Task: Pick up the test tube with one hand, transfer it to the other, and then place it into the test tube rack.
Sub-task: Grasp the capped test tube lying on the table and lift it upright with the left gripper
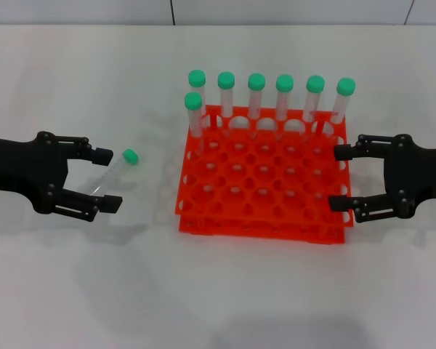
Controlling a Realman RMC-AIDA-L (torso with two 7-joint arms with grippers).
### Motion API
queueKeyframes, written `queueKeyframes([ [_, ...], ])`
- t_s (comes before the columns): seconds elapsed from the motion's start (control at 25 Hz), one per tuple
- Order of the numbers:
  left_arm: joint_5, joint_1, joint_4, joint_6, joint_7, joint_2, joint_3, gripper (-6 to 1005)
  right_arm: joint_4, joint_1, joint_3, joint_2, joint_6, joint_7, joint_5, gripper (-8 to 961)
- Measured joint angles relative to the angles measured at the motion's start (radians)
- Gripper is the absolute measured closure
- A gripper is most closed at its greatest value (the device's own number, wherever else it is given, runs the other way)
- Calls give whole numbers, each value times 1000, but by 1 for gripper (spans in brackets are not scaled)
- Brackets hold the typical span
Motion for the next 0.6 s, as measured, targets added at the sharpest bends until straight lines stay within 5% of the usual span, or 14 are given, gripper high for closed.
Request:
queueKeyframes([
  [0.6, -1, 5, -1, -20, 0, -5, -7, 125, -5, -35, 5, 33, 5, -39, 7, 107],
])
